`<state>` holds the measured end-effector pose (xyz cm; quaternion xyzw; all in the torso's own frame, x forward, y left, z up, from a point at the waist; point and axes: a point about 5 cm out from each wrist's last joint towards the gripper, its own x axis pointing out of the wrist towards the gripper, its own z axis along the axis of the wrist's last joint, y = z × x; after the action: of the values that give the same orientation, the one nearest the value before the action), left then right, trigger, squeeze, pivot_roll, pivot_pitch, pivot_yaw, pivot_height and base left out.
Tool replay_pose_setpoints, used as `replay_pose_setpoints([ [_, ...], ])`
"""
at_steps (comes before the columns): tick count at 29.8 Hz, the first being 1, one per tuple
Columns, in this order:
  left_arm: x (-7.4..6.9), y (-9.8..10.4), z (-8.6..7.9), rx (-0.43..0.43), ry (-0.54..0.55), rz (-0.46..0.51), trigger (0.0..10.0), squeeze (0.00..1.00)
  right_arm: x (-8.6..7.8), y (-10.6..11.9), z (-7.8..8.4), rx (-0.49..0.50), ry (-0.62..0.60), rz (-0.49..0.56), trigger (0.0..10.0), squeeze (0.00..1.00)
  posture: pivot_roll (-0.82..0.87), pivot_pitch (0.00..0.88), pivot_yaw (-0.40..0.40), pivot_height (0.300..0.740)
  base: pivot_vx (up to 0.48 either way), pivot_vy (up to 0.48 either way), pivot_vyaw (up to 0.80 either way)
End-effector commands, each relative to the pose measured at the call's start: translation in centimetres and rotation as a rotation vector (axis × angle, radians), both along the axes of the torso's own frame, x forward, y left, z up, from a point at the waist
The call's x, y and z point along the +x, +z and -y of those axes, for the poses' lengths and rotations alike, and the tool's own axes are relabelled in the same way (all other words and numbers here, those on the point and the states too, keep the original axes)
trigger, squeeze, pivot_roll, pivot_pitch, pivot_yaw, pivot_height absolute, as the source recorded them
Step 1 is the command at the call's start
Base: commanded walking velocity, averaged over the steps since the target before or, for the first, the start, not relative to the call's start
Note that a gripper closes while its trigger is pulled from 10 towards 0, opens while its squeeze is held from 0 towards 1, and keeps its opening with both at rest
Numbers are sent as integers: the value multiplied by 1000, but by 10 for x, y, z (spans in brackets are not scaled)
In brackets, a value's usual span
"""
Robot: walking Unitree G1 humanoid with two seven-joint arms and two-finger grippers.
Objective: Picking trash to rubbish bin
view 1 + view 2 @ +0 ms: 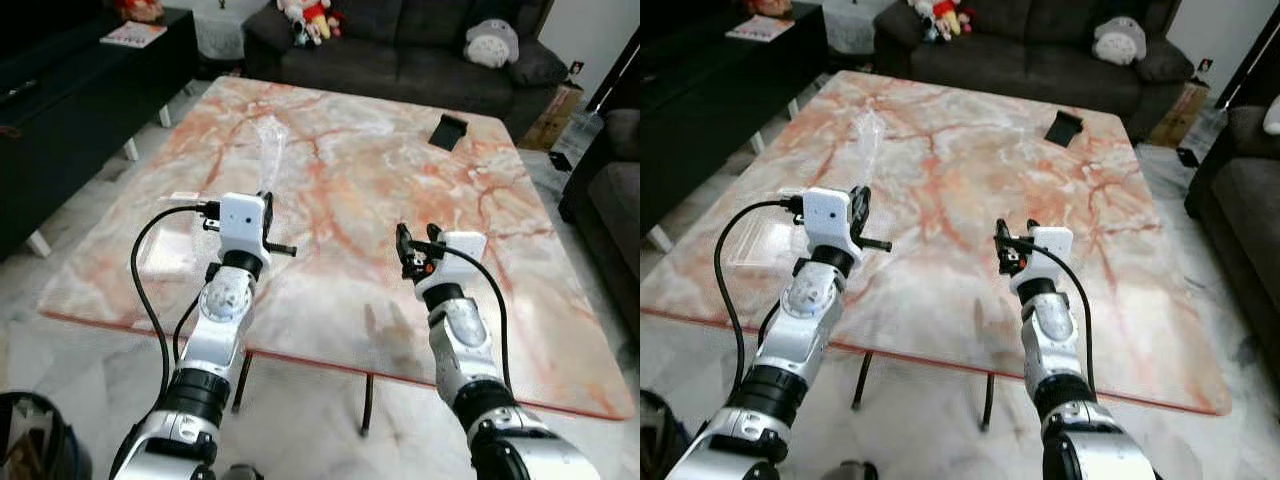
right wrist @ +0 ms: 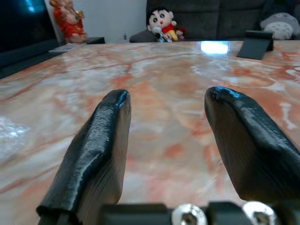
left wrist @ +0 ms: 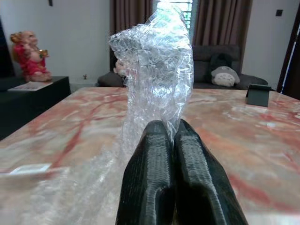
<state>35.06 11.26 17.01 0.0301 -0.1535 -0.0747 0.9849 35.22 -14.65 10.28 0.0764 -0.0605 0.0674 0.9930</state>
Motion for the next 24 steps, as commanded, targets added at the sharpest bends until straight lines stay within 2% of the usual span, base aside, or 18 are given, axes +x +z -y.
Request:
replay_pose_setpoints([
  [1, 0, 1, 5, 5, -22, 7, 10000, 0, 2, 6, 3, 6, -15, 30, 10000, 0, 209, 0, -107, 740, 0, 0, 0],
  [24, 2, 6, 9, 14, -39, 29, 10000, 0, 2, 7, 9, 0, -27, 30, 10000, 0, 202, 0, -112, 740, 0, 0, 0],
])
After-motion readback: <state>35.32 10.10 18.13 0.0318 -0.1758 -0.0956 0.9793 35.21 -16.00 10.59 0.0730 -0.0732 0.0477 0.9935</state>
